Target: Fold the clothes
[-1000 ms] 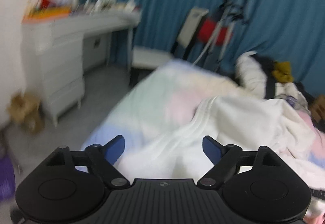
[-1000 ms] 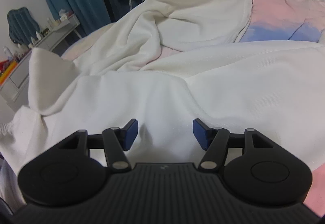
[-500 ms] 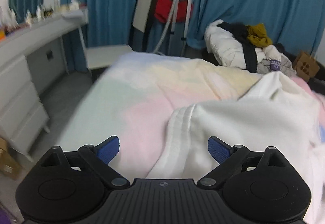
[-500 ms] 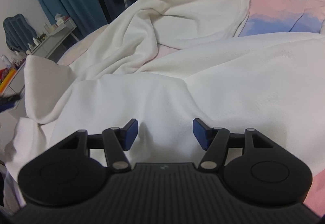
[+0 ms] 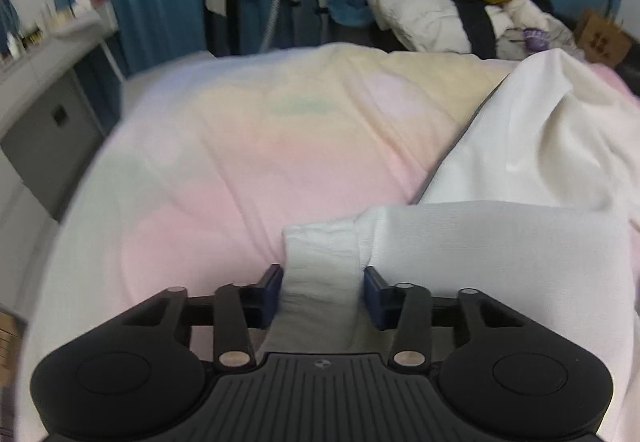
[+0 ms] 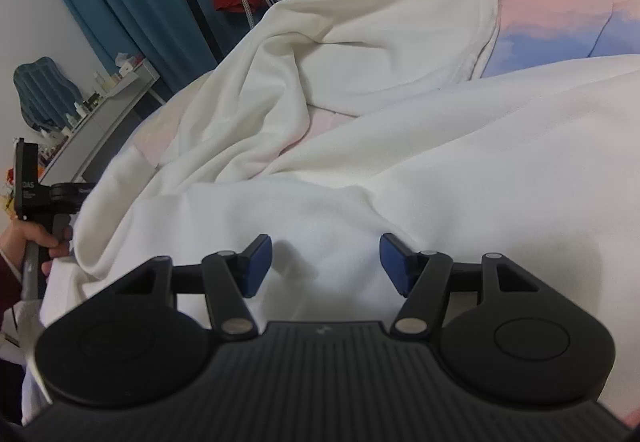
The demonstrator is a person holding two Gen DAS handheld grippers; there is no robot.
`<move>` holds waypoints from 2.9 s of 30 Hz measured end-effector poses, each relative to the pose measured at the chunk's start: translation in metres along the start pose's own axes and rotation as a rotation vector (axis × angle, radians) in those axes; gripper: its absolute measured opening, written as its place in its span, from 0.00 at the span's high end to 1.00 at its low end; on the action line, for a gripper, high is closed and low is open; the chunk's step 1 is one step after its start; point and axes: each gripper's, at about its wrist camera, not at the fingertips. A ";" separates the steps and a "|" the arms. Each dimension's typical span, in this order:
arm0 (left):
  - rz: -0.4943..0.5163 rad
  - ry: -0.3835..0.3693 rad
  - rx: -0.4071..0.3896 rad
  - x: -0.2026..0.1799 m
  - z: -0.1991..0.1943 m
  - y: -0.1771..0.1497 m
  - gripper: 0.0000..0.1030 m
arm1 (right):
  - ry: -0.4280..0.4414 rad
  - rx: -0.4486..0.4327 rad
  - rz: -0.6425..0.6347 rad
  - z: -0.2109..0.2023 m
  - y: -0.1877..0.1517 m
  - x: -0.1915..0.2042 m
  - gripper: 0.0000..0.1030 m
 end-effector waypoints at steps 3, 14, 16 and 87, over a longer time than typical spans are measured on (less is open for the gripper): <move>-0.060 0.061 -0.065 0.009 -0.021 0.010 0.67 | -0.004 -0.008 -0.005 -0.002 0.000 0.002 0.39; -0.345 0.472 -0.089 0.102 -0.011 0.059 0.66 | -0.048 -0.031 -0.035 -0.014 0.002 0.007 0.40; -0.306 0.502 -0.002 0.107 0.017 0.049 0.66 | -0.054 -0.028 -0.032 -0.014 0.002 0.005 0.40; -0.278 -0.305 -0.355 -0.084 -0.108 -0.145 0.11 | -0.410 -0.282 -0.072 -0.013 0.214 -0.065 0.90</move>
Point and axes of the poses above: each gripper's, at about its wrist camera, not at the fingertips, and z roughly the way its jaws point, x to its left, y to its top, and after that the axes turned 12 degrees about y, right-handed
